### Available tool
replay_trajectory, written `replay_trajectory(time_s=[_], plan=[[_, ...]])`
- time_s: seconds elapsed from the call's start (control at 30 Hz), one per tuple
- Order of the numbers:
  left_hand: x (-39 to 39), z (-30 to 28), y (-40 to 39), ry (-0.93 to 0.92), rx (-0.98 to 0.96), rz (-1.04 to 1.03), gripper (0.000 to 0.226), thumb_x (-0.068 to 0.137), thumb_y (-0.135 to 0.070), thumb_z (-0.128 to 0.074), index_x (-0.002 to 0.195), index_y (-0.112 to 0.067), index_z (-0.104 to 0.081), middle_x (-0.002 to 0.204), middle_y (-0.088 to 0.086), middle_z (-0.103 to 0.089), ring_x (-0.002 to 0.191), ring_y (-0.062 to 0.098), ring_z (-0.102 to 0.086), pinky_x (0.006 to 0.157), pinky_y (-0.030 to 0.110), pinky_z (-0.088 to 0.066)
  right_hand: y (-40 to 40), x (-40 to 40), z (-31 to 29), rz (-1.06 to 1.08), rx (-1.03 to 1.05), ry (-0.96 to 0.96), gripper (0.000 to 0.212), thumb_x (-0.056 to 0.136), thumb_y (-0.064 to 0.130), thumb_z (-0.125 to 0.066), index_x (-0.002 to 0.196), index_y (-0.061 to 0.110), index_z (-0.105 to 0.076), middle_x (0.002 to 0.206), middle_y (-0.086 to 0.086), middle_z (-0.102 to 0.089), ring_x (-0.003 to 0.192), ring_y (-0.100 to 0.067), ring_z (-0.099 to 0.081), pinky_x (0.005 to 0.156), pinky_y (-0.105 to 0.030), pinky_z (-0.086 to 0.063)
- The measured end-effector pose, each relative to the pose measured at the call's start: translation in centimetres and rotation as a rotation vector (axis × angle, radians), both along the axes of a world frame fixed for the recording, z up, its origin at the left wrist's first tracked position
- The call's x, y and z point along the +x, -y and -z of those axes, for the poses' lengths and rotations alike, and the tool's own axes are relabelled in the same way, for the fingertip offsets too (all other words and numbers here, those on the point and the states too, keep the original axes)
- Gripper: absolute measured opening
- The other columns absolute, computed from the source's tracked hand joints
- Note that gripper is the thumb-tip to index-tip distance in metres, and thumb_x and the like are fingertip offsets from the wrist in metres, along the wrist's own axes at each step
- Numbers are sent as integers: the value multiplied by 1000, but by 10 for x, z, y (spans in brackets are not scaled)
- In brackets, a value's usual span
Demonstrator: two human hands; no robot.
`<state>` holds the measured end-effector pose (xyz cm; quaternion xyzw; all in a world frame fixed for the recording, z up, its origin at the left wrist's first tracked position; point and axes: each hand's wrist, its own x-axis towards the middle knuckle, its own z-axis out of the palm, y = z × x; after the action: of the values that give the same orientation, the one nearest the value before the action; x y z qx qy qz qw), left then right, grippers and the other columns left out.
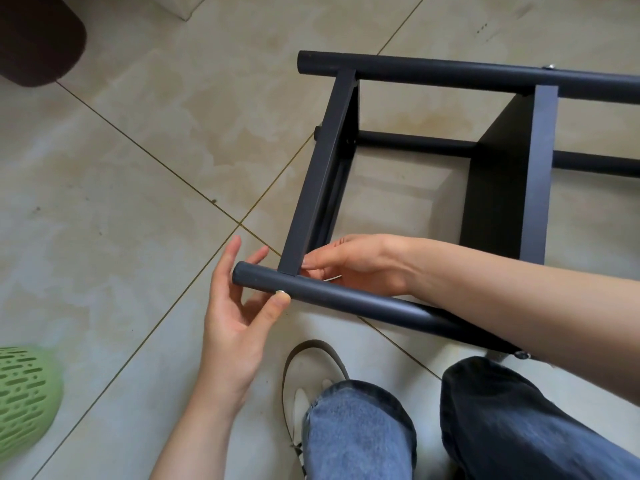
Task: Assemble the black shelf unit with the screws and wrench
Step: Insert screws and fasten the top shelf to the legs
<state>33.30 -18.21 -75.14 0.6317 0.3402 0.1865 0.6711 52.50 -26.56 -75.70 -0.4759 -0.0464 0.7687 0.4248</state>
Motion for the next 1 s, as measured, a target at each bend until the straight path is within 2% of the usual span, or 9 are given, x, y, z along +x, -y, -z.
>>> replay_trajectory(time_s=[0.07,0.13,0.23,0.37,0.47,0.53,0.63,0.77,1.0], plan=[[0,-3,-9,-30,92,74,67,78,-29,-78,138,-43,-51,140,-13,-58,127,9,-57,100,19,-47,0,1,-1,-5,-6,-4,36,94,21,-60,61,20,-75,63,3,-66,68,-10,-64,71,-27,-51],[2,-8,-16,-53,159,148,60,77,-22,-79,132,-36,-59,134,-13,-62,122,9,-60,104,23,-46,-1,2,-2,-2,-27,3,23,93,20,-62,74,16,-74,66,2,-65,73,-13,-63,75,-28,-51],[5,-19,-30,-131,328,290,54,73,-23,-80,125,-29,-64,129,-9,-66,125,11,-58,107,26,-45,-2,3,-4,-15,-49,32,17,94,21,-63,80,14,-71,70,0,-60,72,-13,-61,72,-27,-51],[20,-41,-56,-302,447,560,72,69,-40,-79,134,-53,-52,130,-21,-63,122,3,-58,104,19,-43,-4,1,-5,-15,-51,35,16,95,22,-63,83,14,-70,67,1,-58,72,-13,-59,75,-27,-49],[42,-60,-72,-434,612,835,92,66,-47,-74,141,-68,-27,154,-37,-26,135,-4,-44,104,26,-43,-3,-2,-3,-27,-56,47,16,97,26,-59,89,15,-67,71,1,-58,74,-12,-57,74,-26,-48],[57,-69,-78,-494,797,1002,102,66,-48,-76,147,-65,-16,159,-38,5,147,-4,-24,106,28,-38,-2,-3,-2,-51,-58,60,17,98,30,-57,100,16,-66,76,2,-58,77,-11,-56,74,-25,-47],[73,-73,-83,-516,1005,1213,106,68,-54,-72,152,-55,-6,157,-37,20,148,-9,3,115,22,-21,-2,-3,0,-30,-52,56,18,98,29,-56,106,15,-63,78,2,-57,77,-11,-54,75,-25,-46],[74,-71,-86,-517,1020,1242,102,72,-61,-64,151,-52,-1,156,-38,19,147,-9,16,120,25,2,-2,-2,0,-8,-21,26,17,99,26,-55,89,16,-64,76,1,-56,72,-9,-56,70,-22,-48],[70,-63,-85,-485,913,1213,107,78,-37,-82,154,-46,-8,160,-35,11,149,-9,2,120,20,0,-1,-3,2,11,25,32,22,97,20,-57,77,14,-63,74,-2,-57,71,-12,-55,77,-27,-46]])
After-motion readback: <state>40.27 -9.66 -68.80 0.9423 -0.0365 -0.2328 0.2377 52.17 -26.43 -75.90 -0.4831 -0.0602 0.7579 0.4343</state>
